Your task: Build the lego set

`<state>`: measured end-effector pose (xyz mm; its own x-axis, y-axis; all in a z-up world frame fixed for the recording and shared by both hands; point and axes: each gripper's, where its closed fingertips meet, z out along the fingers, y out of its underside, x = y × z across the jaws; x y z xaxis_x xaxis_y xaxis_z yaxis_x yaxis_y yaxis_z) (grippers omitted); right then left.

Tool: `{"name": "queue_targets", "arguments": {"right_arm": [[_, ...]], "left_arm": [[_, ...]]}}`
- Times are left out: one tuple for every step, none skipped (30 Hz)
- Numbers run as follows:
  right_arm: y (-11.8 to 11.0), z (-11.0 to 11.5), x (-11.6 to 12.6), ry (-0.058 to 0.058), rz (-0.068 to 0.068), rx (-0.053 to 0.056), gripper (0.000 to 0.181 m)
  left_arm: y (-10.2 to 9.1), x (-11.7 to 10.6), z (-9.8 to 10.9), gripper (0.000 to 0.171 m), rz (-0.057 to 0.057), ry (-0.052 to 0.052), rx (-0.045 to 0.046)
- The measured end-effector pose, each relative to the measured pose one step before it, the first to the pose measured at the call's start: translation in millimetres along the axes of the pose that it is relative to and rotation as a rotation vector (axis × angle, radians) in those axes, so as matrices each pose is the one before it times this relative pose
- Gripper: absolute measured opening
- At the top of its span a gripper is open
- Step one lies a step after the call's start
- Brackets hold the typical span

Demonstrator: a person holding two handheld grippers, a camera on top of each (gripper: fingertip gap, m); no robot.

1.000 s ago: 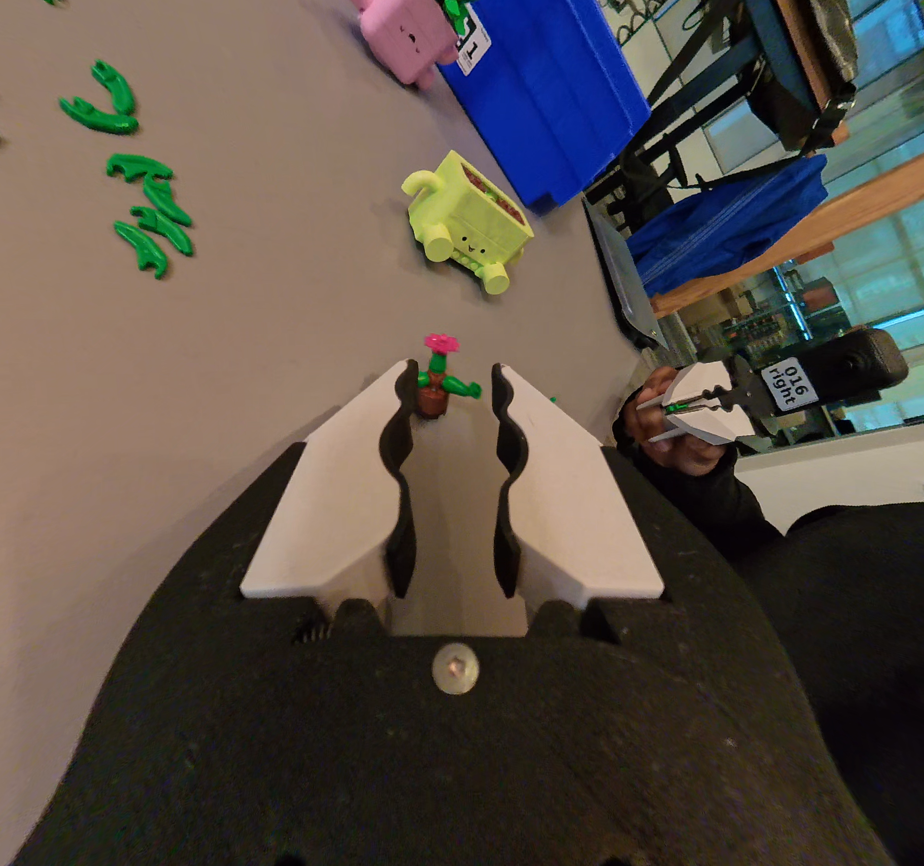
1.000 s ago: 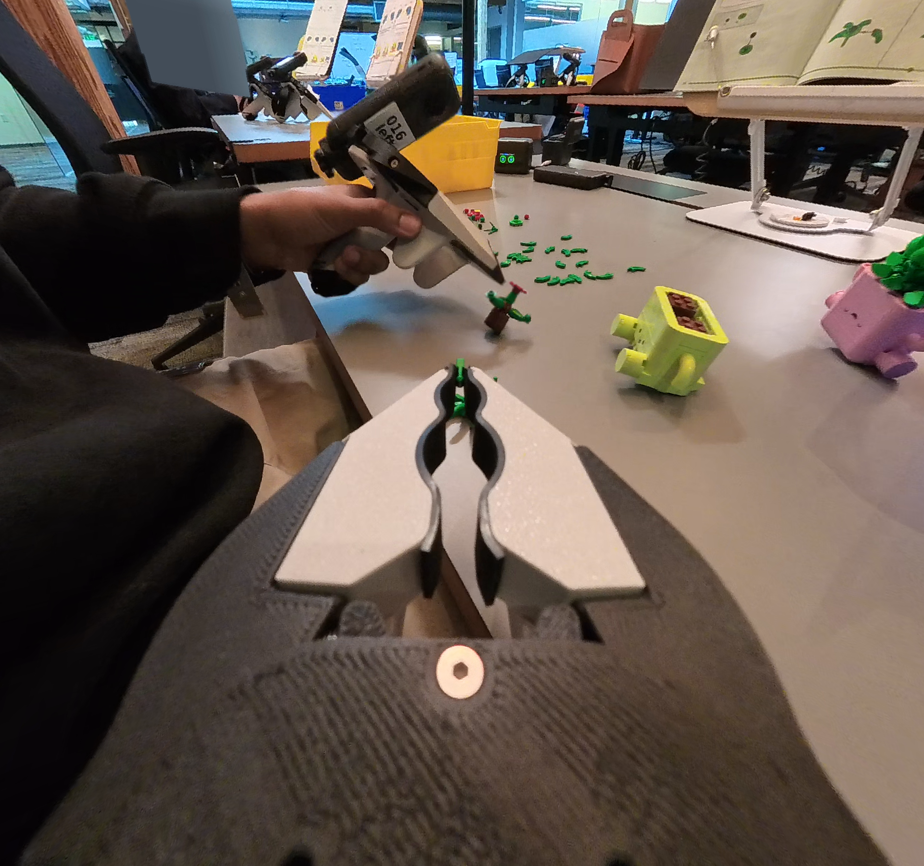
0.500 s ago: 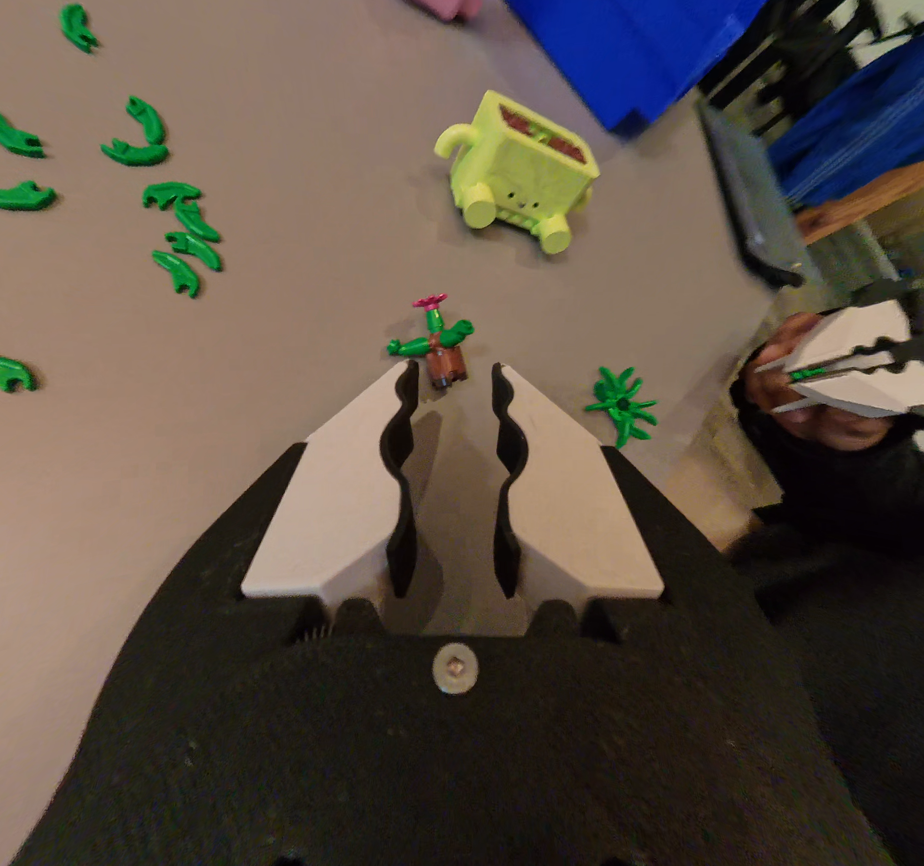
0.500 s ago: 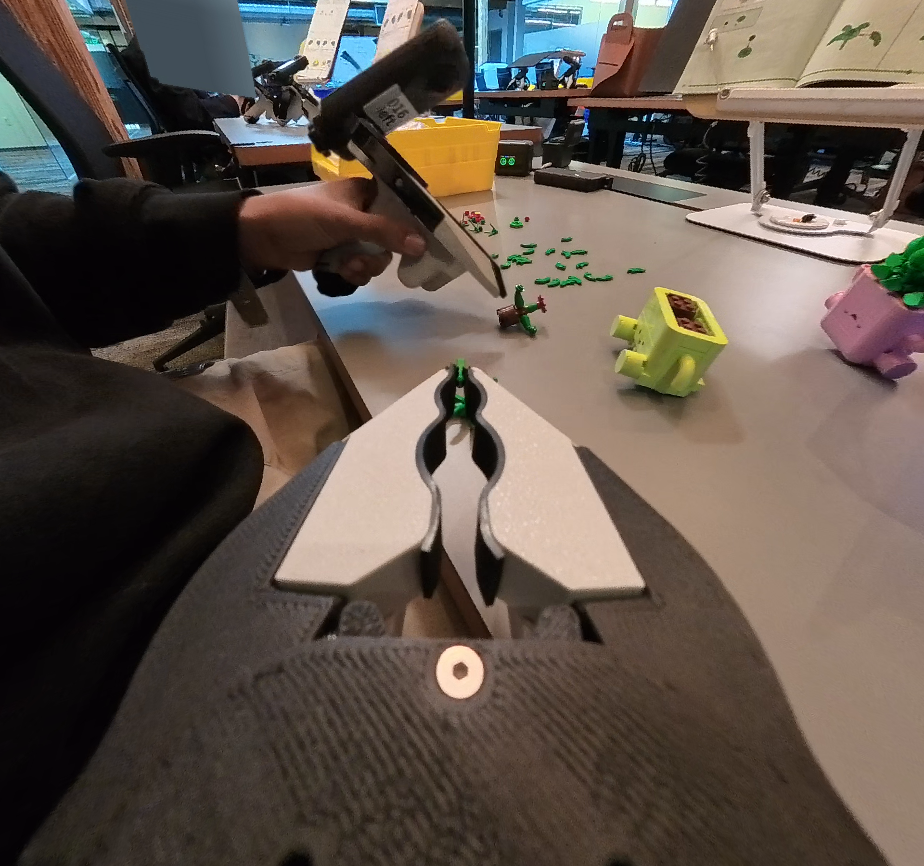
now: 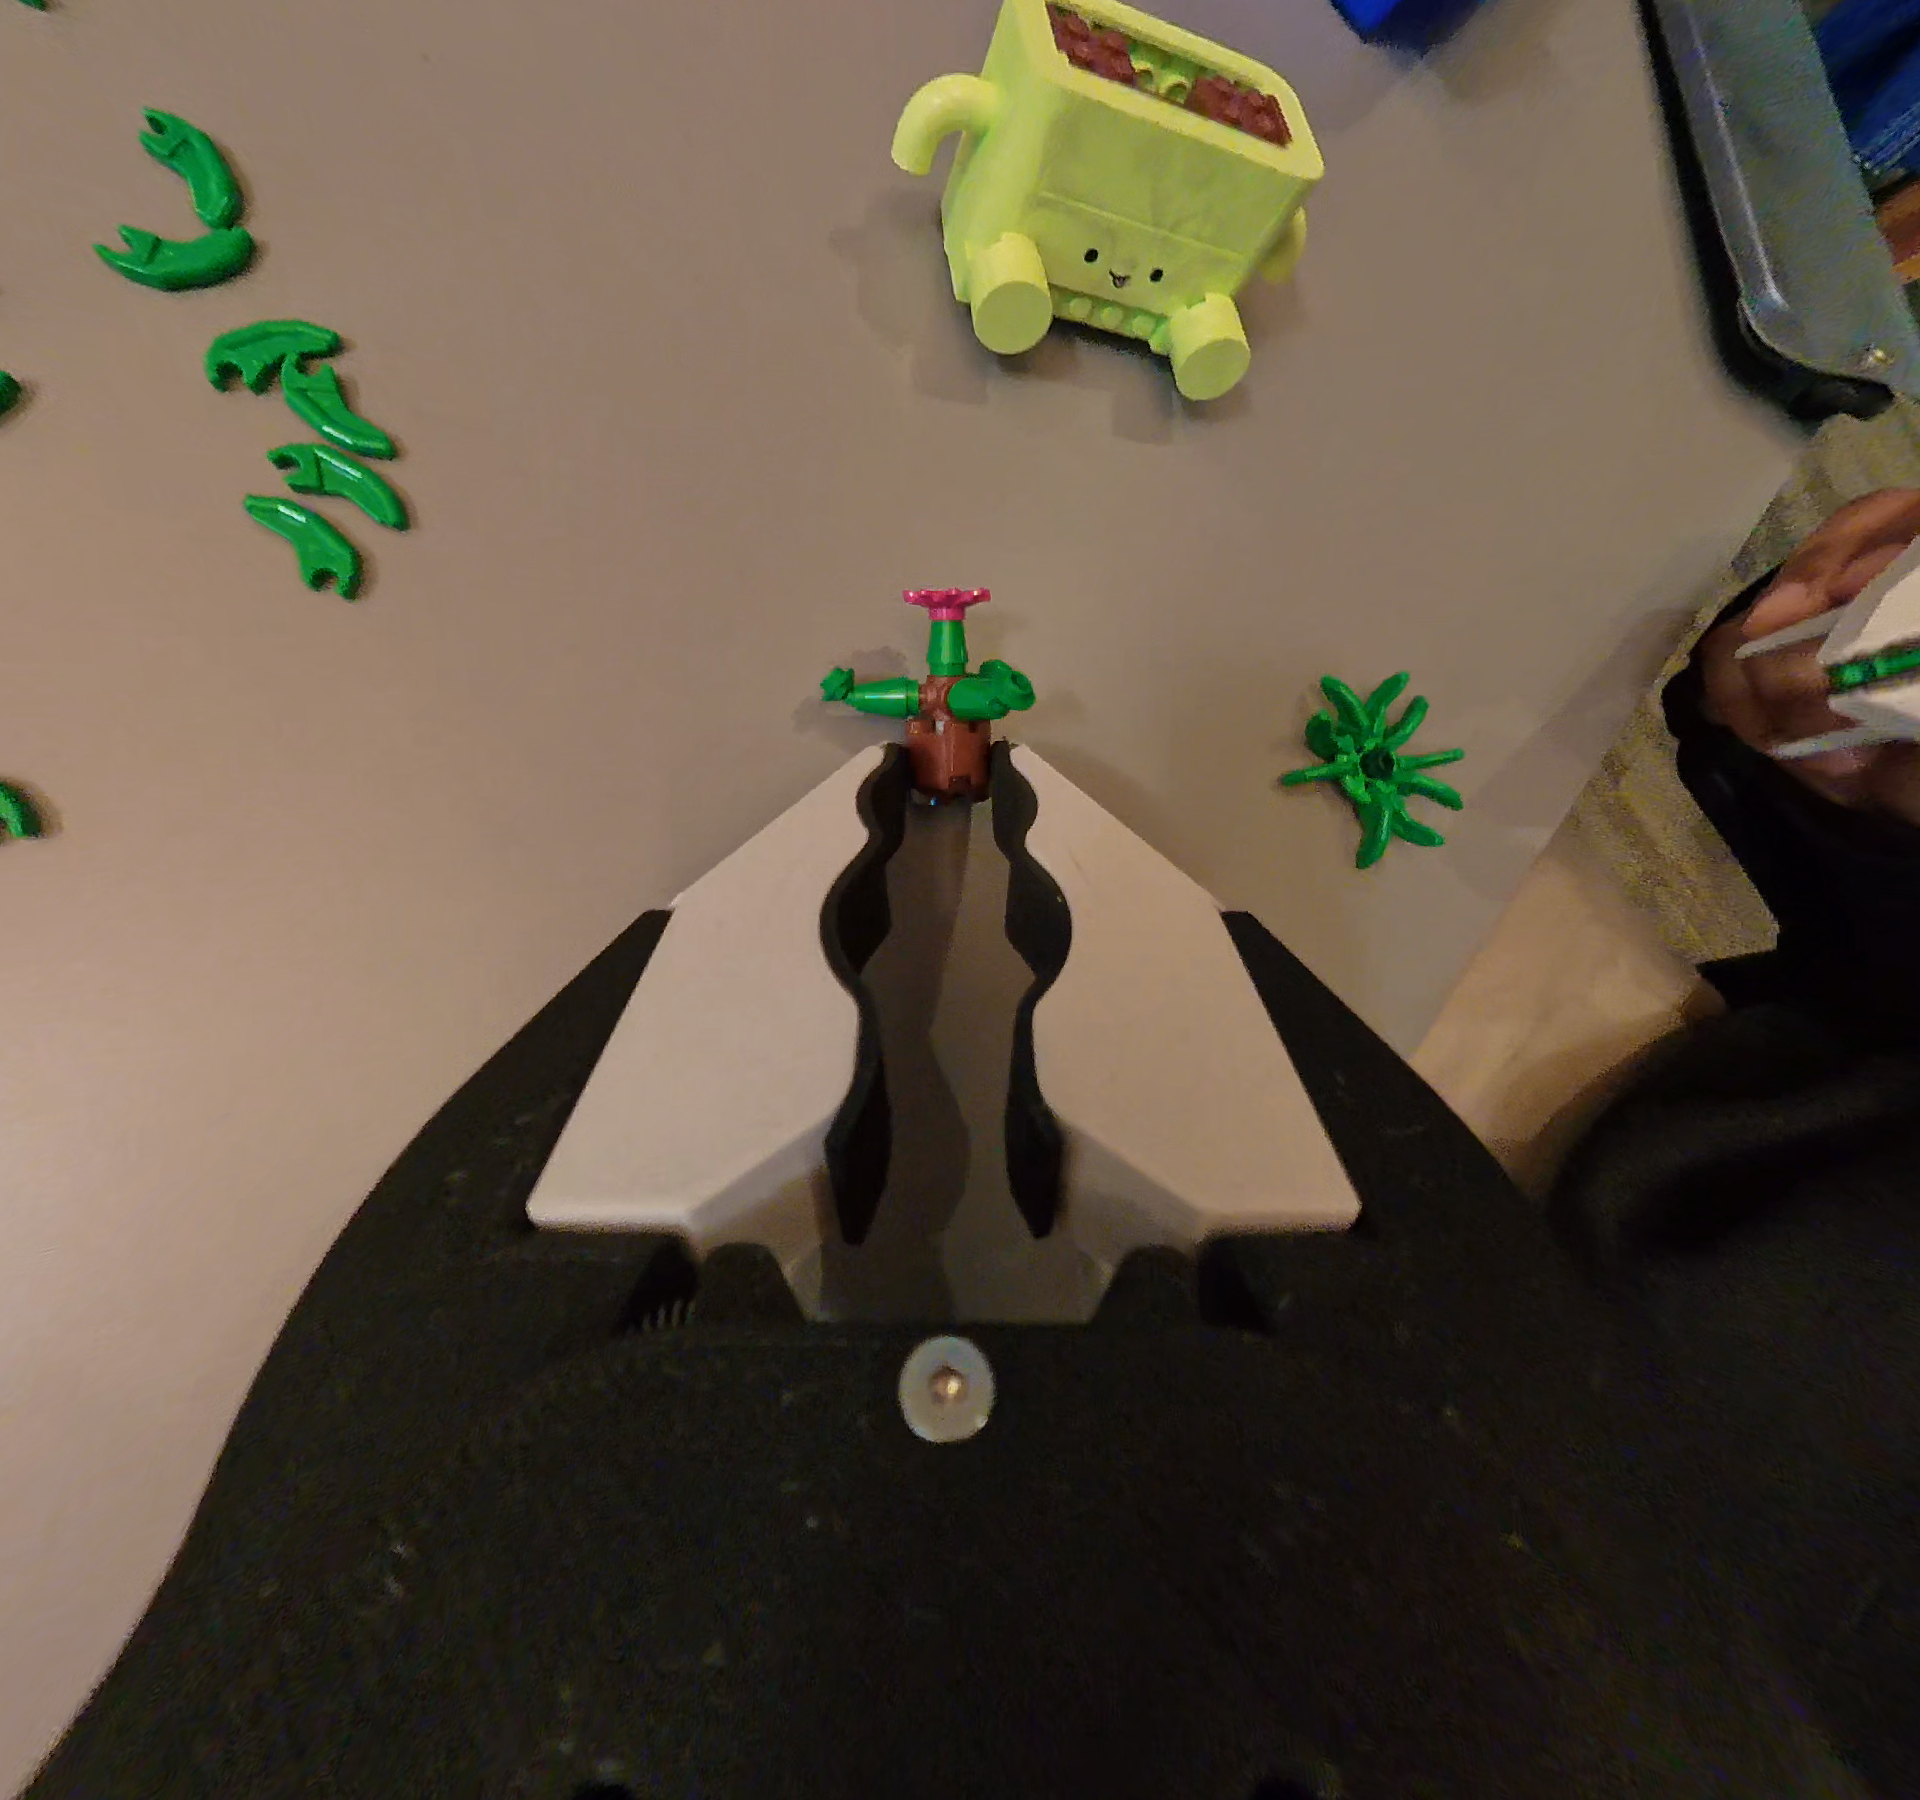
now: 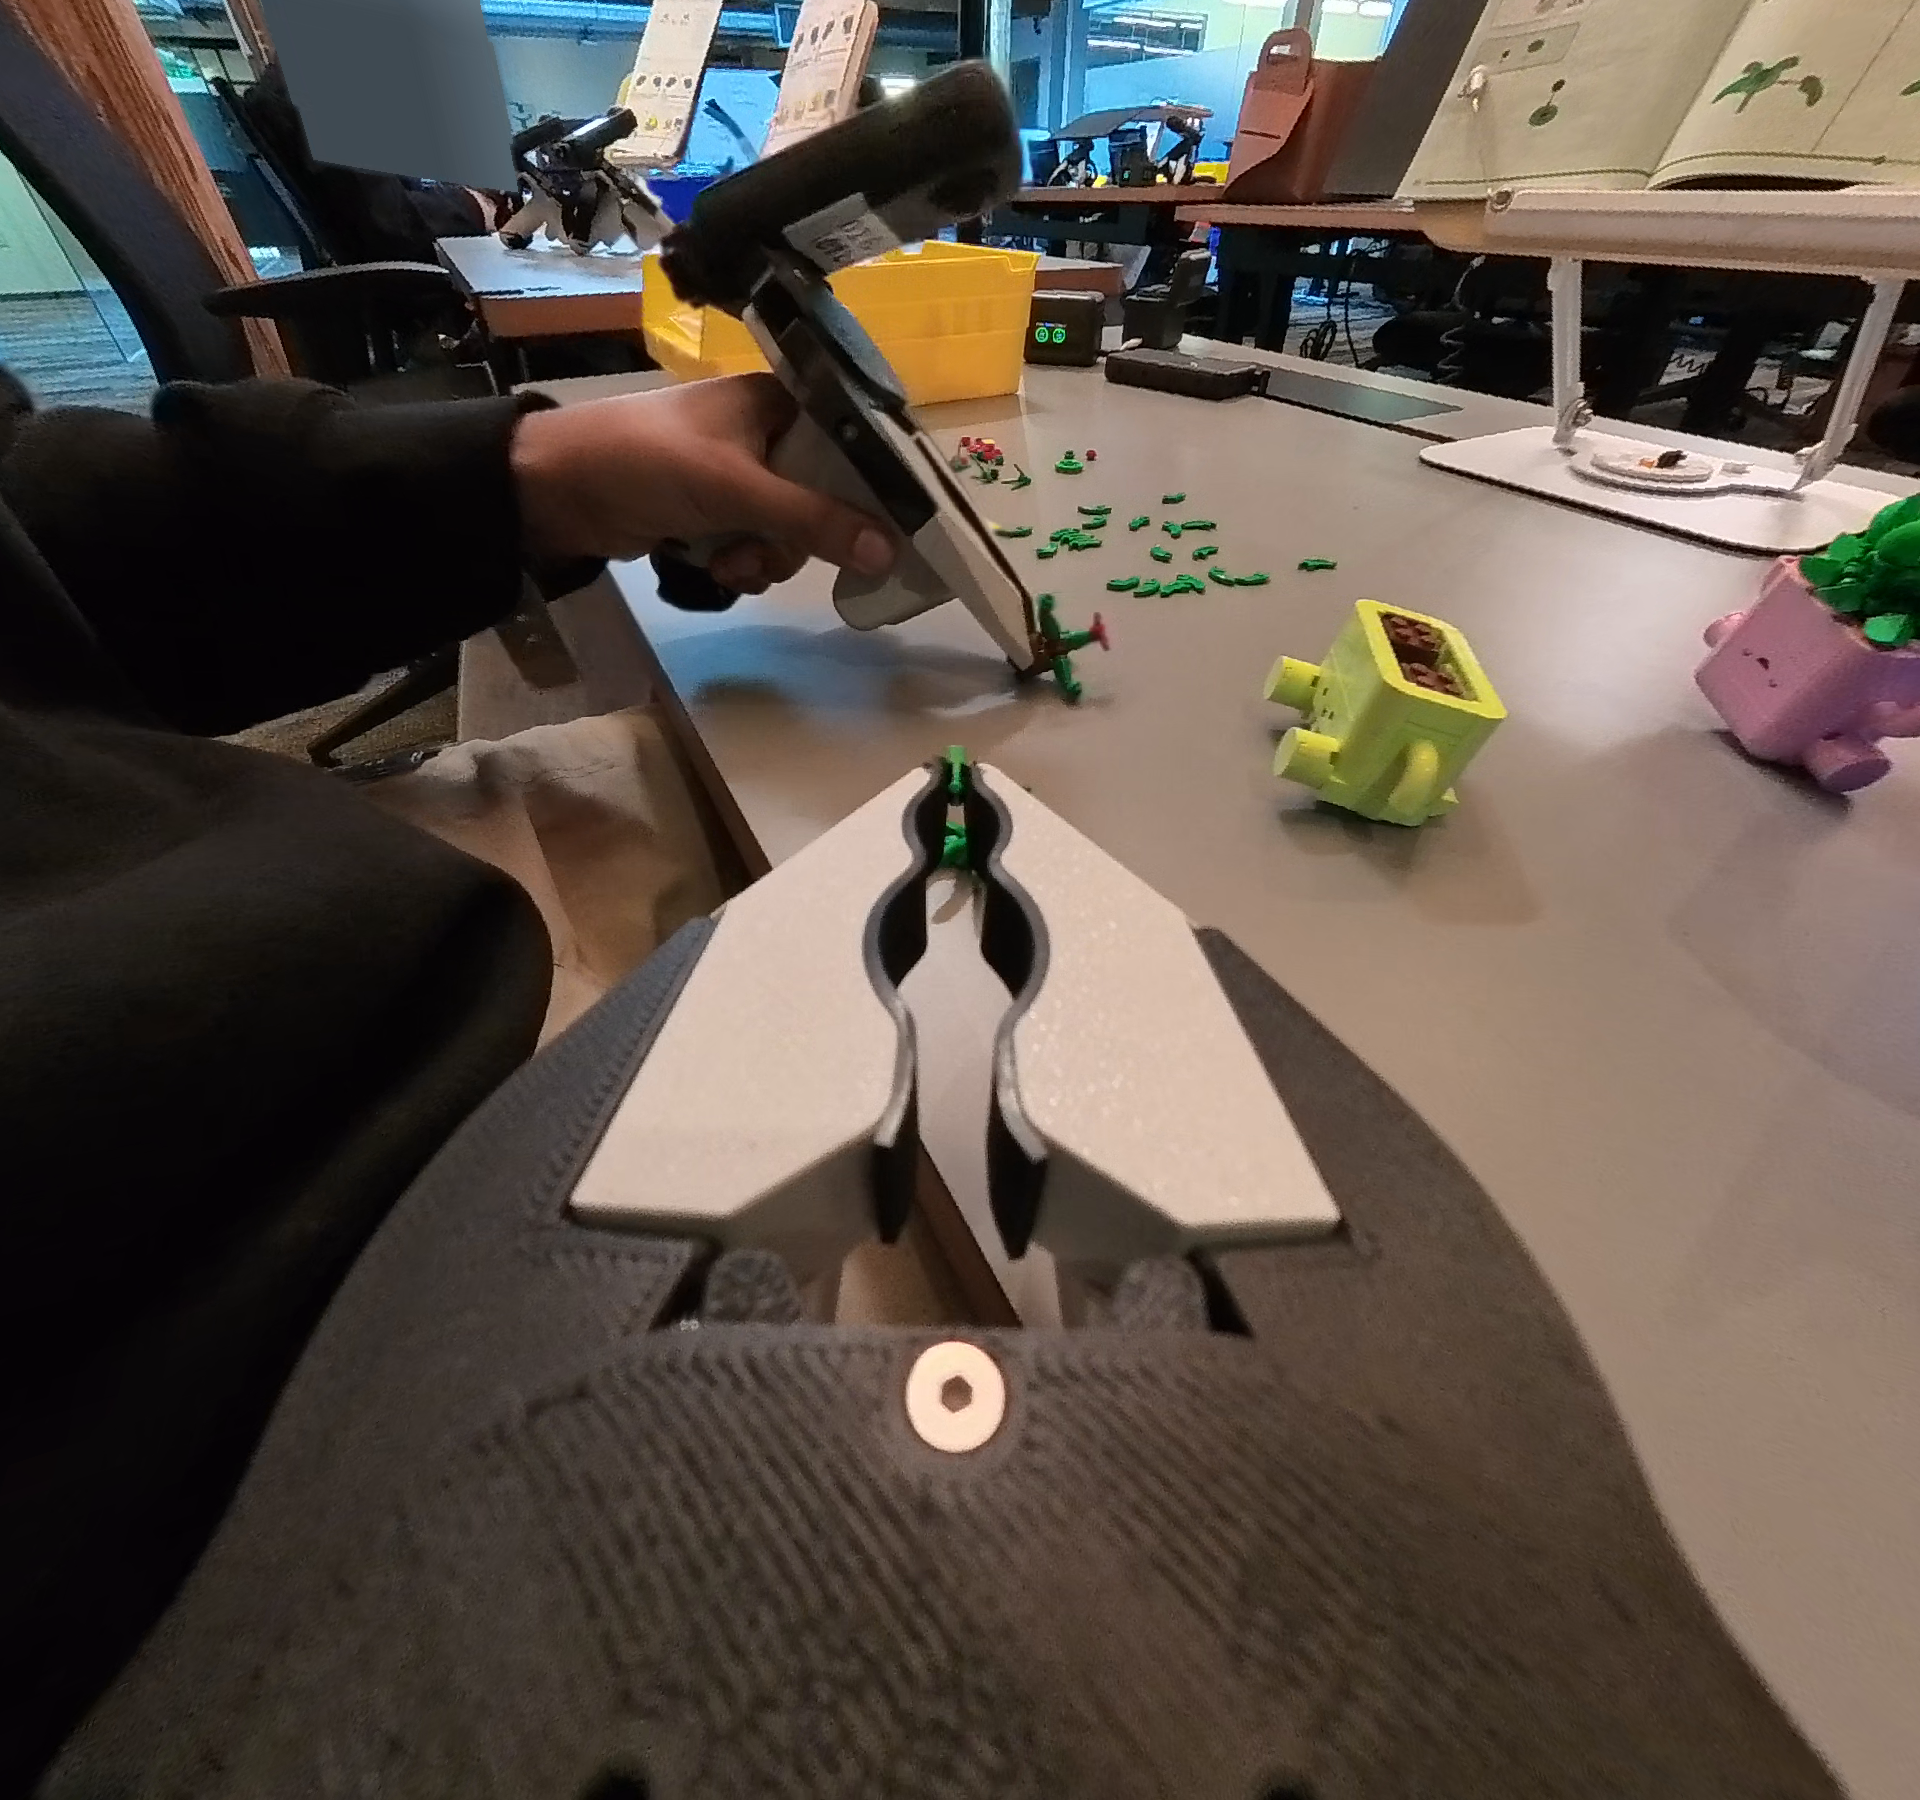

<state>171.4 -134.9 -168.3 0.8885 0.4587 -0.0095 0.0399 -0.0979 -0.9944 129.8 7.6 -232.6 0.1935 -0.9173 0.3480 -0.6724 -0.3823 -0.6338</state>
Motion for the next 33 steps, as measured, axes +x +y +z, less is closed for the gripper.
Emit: {"name": "queue_targets", "arguments": {"right_arm": [[-0.02,0.01,0.08,0.0004,-0.0004,0.0001,0.001],[0.06,-0.01,0.05,-0.0001,0.0003,0.0003,0.001],[0.07,0.19,-0.12,-0.001,0.0011,0.0001,0.001],[0.33,0.35,-0.18,-0.002,0.0013,-0.0005,0.002],[0.27,0.36,-0.28,-0.0023,0.0008,-0.0008,0.001],[0.14,0.58,-0.44,-0.0022,0.0001,-0.0008,0.001],[0.19,0.52,-0.55,-0.0021,-0.0001,-0.0011,0.001],[0.23,0.59,-0.67,-0.0019,-0.0004,-0.0014,0.001],[0.21,0.69,-0.89,-0.0025,-0.001,-0.0013,0.002],[0.21,0.69,-0.94,-0.003,-0.0012,-0.0014,0.002],[0.25,0.75,-0.88,-0.003,-0.0013,-0.0017,0.001],[0.29,0.7,-0.9,-0.0023,-0.0015,-0.002,0.001],[0.44,0.85,-0.82,-0.002,-0.0008,-0.0025,0.002],[0.43,1.06,-0.82,-0.0014,0.0008,-0.0027,0.002],[0.35,1.6,-1.49,-0.003,0.0002,-0.0033,0.001],[0.48,1.83,-2.41,-0.0067,-0.0032,-0.0037,0.002],[0.32,2.23,-2.43,-0.0052,-0.0058,-0.0045,0.002],[-0.04,2.61,-1.62,0.0009,-0.0059,-0.0054,0.002],[-0.7,3.29,-1.13,0.0034,-0.003,-0.0036,0.001],[-2.0,4.29,-0.63,0.0052,0.0049,0.0005,0.001],[-2.67,5.49,-0.14,0.0074,0.0136,-0.0017,0.001],[-2.68,6.83,-0.76,0.0026,0.0181,-0.0057,0.001],[-1.91,8.07,-2.26,-0.0067,0.0213,-0.0113,0.001],[-0.8,8.8,-2.94,-0.0091,0.018,-0.016,0.001],[1.17,8.85,-2.5,-0.0053,0.0103,-0.0244,0.001],[2.87,9.04,-3.38,-0.0124,0.0031,-0.0354,0.001],[3.65,8.67,-2.91,-0.0102,-0.0046,-0.0407,0.001],[2.89,7.7,-1.31,0.0014,-0.0139,-0.0375,0.001],[2.57,6.61,-1.48,0.0018,-0.0199,-0.0343,0.001],[2.37,5.69,-1.35,0.0029,-0.0183,-0.0322,0.001],[1.7,4.71,0.9,0.0174,-0.0154,-0.0279,0.001],[0.75,3.85,2.57,0.0251,-0.0202,-0.0246,0.002],[-0.97,2.95,3.15,0.0224,-0.0239,-0.0181,0.001]], "left_arm": [[3.0,0.46,-2.27,0.017,0.0067,-0.0063,0.0119],[2.56,1.38,-2.33,0.017,0.0094,-0.0024,0.01725],[4.5,2.03,-2.09,0.018,0.0184,-0.0007,0.00815],[3.39,1.1,-2.62,0.017,0.0035,-0.0082,0.01196],[3.61,2.77,-2.46,0.017,0.0033,0.005,0.00398],[3.71,3.82,-2.16,0.017,0.0056,0.0119,-0.00239],[2.49,2.18,-1.89,0.016,-0.0004,0.0028,0.00187],[1.57,1.61,-1.31,0.016,0.0017,0.0006,0.00615],[0.91,1.3,-0.47,0.016,0.0116,0.0011,0.00968],[0.33,0.23,-0.21,0.016,0.0094,-0.0044,0.01243],[0.33,0.48,-0.04,0.016,0.0011,0.0004,0.00809],[0.77,1.21,-0.27,0.016,-0.0037,0.0087,0.00058],[1.27,2.13,-0.32,0.016,-0.0105,0.016,-0.00526],[1.51,2.37,-0.37,0.016,-0.0125,0.0186,-0.0061],[1.79,2.22,-0.58,0.017,-0.0119,0.0161,-0.00616],[1.85,1.36,-0.48,0.017,-0.0063,0.0097,-0.00479],[1.79,1.1,-0.6,0.017,0.0005,0.0051,-0.0038],[1.73,1.02,-1.07,0.017,0.0076,0.0005,-0.00307],[1.81,0.83,-1.03,0.017,0.0098,-0.0028,-0.00365],[1.21,0.6,-0.85,0.017,0.0073,-0.0044,0.00046],[1.37,0.75,-0.82,0.017,0.0051,-0.003,-0.00164],[1.2,0.88,-0.8,0.017,0.0025,-0.0019,-0.00306],[1.37,0.82,-1.01,0.016,0.0019,-0.0017,-0.0057],[1.26,0.41,-0.94,0.016,0.0018,-0.004,-0.00561],[1.1,0.23,-1.03,0.016,0.0028,-0.0043,-0.00469],[1.21,0.37,-1.04,0.016,0.0039,-0.003,-0.00385],[1.02,0.39,-0.96,0.017,0.0022,-0.0027,-0.0013],[0.89,0.6,-0.81,0.018,-0.0007,-0.0013,0.00133],[0.62,0.88,-0.54,0.019,-0.0022,0.0018,0.00375],[0.65,1.01,-0.26,0.019,-0.0008,0.0025,0.00451],[0.46,0.39,-0.15,0.019,0.0008,-0.0006,0.00516],[0.48,-0.09,0.15,0.017,0.0014,-0.0016,0.00298],[-0.03,0.03,-0.1,0.017,-0.0008,0.0004,0.003]]}}
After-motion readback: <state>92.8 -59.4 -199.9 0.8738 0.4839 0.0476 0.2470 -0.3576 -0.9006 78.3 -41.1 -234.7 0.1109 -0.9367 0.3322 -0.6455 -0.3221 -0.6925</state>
